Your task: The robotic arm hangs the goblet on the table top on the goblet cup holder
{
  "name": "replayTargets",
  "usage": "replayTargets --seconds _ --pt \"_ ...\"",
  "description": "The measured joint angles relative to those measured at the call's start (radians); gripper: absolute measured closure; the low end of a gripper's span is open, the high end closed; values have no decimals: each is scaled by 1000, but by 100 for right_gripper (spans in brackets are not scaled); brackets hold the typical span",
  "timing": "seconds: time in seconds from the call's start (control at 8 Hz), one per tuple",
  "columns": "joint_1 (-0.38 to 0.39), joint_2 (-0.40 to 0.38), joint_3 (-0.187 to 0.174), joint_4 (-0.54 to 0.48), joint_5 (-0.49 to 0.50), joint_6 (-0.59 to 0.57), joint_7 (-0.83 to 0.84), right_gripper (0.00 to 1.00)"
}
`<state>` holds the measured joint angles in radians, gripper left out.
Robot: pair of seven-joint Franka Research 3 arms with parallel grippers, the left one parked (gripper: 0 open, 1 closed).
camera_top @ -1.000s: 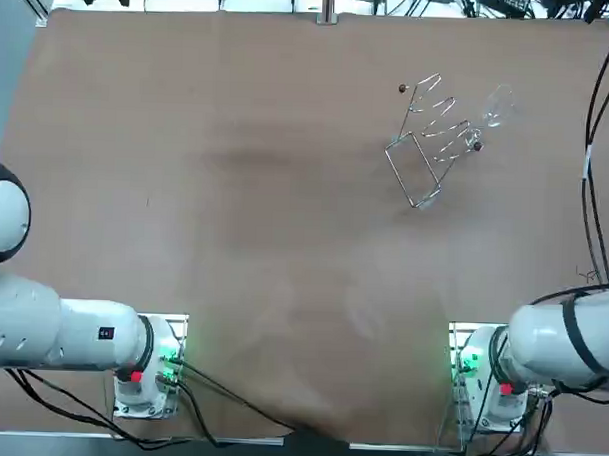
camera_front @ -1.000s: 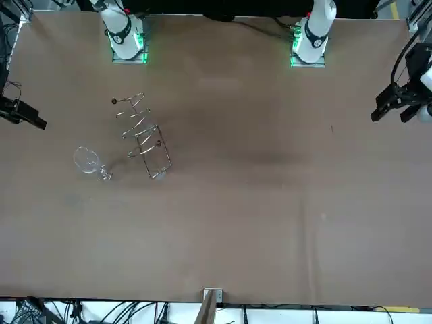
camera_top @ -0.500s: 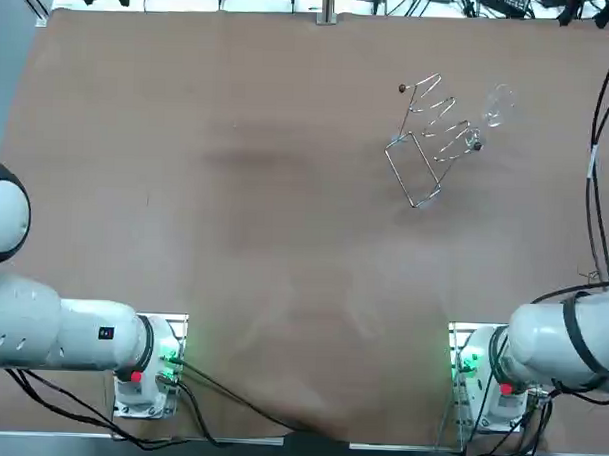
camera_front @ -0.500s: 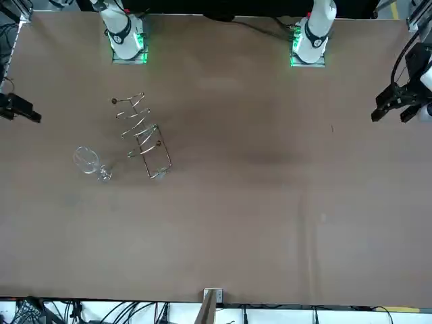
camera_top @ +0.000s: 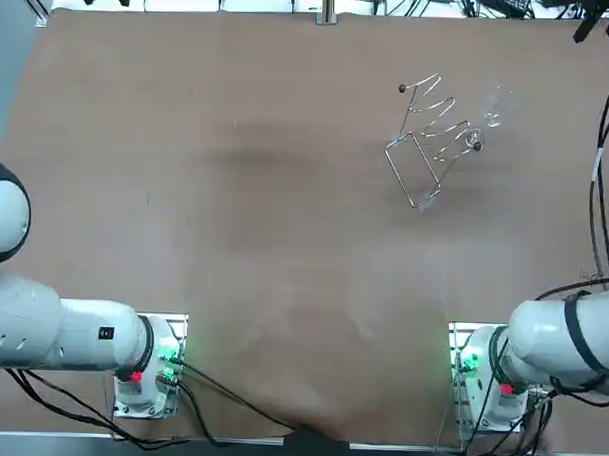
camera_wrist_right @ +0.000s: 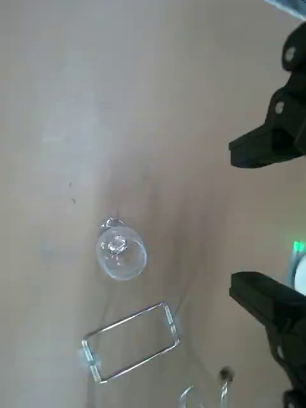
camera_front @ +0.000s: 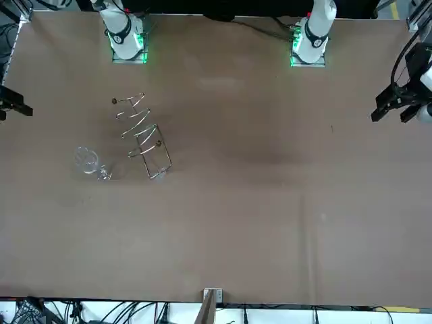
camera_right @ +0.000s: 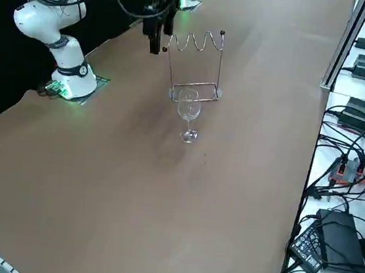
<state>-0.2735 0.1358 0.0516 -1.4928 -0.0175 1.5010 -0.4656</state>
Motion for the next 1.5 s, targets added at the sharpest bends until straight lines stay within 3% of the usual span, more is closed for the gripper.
replayTargets --seconds 0.75,1.5 --pt "-167 13 -4 -244 210 277 -841 0" --pt "-305 241 -6 -279 537 346 -1557 0"
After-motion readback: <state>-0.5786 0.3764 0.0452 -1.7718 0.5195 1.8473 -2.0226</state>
